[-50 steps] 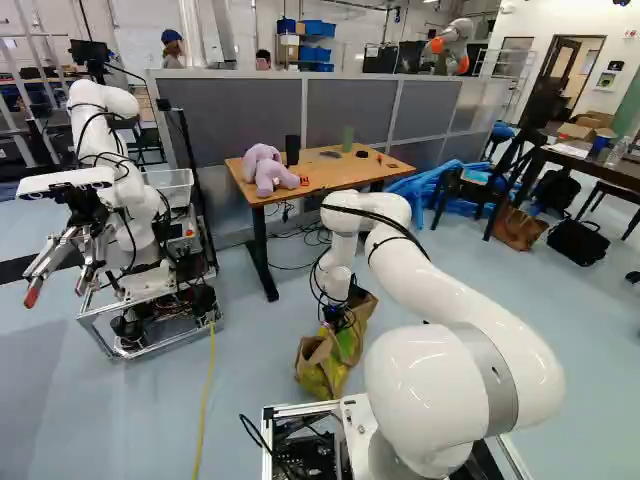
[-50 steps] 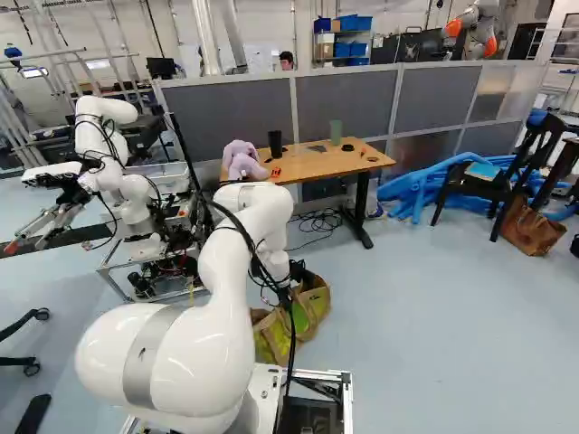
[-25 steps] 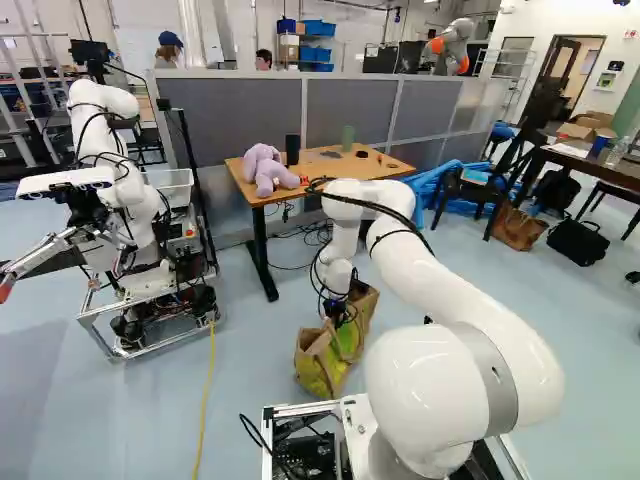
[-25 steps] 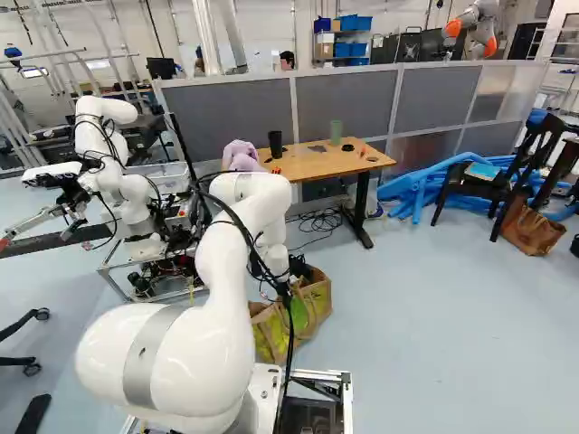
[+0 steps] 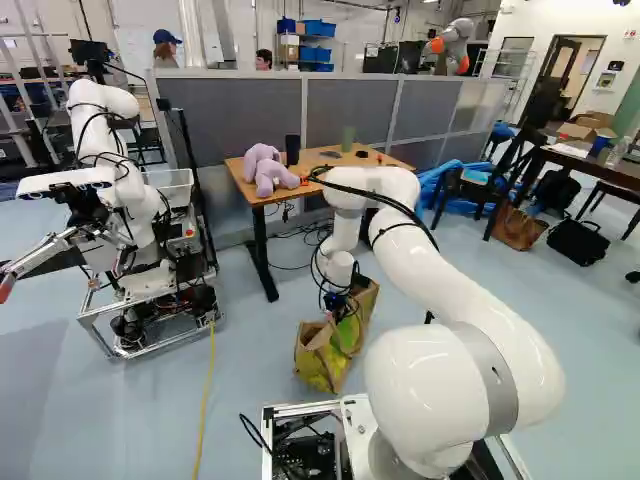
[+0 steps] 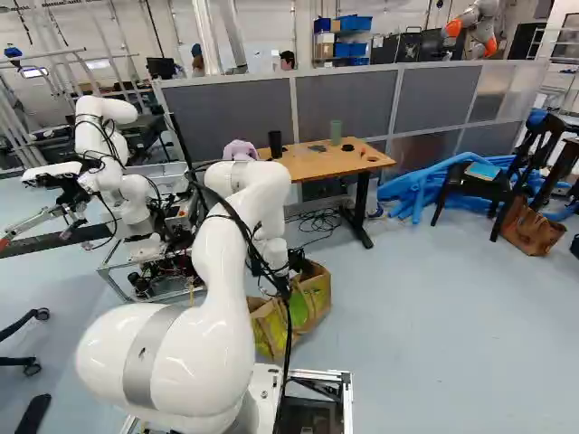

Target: Pick up the bag on the ground and place it on the table

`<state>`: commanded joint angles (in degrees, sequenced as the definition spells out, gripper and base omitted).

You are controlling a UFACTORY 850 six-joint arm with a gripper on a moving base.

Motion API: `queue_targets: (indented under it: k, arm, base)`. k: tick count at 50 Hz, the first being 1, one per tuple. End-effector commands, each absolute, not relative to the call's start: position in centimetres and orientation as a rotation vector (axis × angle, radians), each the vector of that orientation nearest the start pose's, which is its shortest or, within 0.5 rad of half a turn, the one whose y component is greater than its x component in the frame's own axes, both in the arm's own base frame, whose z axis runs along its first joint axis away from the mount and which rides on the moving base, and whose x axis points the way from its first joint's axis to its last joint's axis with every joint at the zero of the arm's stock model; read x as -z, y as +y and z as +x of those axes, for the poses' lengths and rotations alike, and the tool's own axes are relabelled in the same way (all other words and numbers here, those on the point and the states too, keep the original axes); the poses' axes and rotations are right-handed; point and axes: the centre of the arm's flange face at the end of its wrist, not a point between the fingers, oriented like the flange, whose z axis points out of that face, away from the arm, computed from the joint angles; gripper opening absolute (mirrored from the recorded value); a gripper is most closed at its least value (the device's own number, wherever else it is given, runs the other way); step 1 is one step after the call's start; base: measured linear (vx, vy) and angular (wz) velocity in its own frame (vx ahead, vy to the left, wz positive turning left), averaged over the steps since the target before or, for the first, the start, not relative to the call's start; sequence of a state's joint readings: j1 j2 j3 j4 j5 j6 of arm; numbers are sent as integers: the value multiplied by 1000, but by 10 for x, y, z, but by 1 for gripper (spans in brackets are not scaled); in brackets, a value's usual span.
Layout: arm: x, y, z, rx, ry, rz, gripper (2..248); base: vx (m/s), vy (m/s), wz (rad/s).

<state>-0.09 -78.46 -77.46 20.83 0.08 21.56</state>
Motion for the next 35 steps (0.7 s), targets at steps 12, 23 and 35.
queue_targets:
  k: [12, 23, 35]
  arm:
    - [58, -1, 522, -15, 1140, -2932, 21]
    - [41, -1, 521, -6, 1139, -2930, 21]
    - [23, -1, 520, 6, 1138, -2927, 21]
  base:
    - [0, 0, 0]
    - [0, 0, 0]
    - [0, 0, 0]
